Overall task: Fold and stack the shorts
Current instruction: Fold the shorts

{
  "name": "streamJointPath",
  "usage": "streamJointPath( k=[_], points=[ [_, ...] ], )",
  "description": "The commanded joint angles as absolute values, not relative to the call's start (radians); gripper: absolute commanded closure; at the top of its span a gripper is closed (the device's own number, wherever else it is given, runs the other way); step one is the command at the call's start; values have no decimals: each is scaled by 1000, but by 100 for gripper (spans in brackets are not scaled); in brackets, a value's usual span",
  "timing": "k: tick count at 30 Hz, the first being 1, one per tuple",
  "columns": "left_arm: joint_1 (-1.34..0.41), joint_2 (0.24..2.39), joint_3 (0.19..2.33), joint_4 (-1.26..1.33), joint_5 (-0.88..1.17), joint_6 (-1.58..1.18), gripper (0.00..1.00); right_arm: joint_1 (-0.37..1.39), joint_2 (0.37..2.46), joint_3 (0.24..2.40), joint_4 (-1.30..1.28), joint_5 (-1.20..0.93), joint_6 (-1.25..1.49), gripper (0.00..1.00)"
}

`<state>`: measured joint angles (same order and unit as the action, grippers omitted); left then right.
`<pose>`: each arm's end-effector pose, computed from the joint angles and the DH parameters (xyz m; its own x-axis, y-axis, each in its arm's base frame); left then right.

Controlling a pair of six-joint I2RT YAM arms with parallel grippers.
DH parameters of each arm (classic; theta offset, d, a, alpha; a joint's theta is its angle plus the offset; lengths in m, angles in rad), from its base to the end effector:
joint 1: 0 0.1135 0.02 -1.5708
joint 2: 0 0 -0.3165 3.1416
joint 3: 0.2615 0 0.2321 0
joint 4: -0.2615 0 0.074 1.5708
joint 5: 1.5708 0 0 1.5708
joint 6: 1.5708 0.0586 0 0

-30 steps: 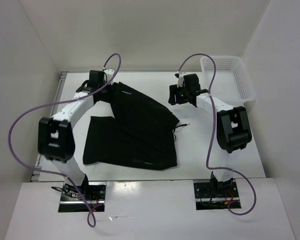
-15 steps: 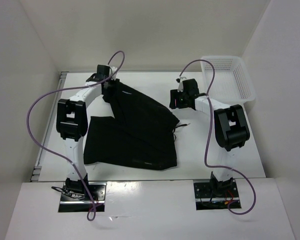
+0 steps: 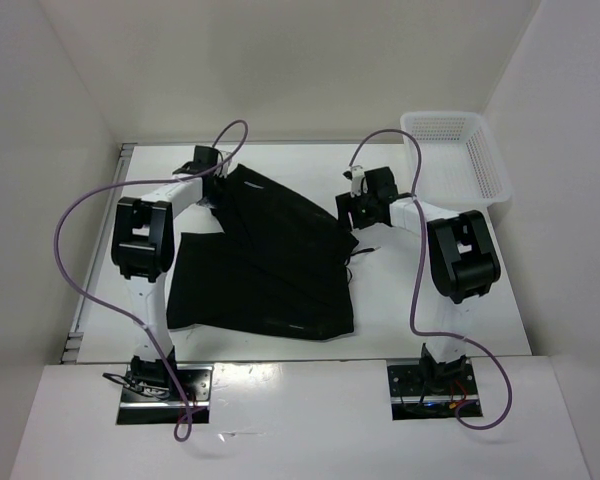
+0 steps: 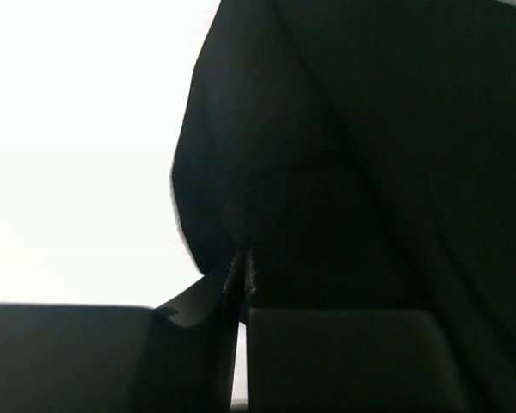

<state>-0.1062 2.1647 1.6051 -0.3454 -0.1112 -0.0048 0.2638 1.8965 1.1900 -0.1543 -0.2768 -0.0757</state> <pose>0.4985 -0.0466 0.2036 -0.7822 0.0786 -0.6181 0.0334 0.9959 0.0843 0.3972 0.1239 0.2146 -0.6981 -0.2639 -0.6656 -0.4769 0.8647 0.1574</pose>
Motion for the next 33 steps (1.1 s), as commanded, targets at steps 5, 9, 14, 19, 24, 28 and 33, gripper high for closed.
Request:
streamJointPath(
  k=[5,9,14,19,24,28,33],
  points=[
    [-55,2002,1439,-382,-184,0,99,288,1850,1154,-166,-302,-204,34],
    [-41,1876,1329,-460,-184,0,84,307,1841,1154,-175,-311,-247,34],
    [-51,1813,1344,-488,-209,0,30,316,1851,1166,-184,-311,-281,34],
    [-69,1909,1648,-434,-137,0,28,316,1873,1190,-184,-311,-337,34],
    [-100,2164,1873,-466,-57,0,28,316,1894,1219,-202,-322,-377,35],
    [-100,2299,2018,-486,-23,0,28,316,1904,1220,-202,-322,-377,35],
    [-100,2430,2157,-508,6,0,26,316,1904,1229,-202,-322,-388,35]
  ],
)
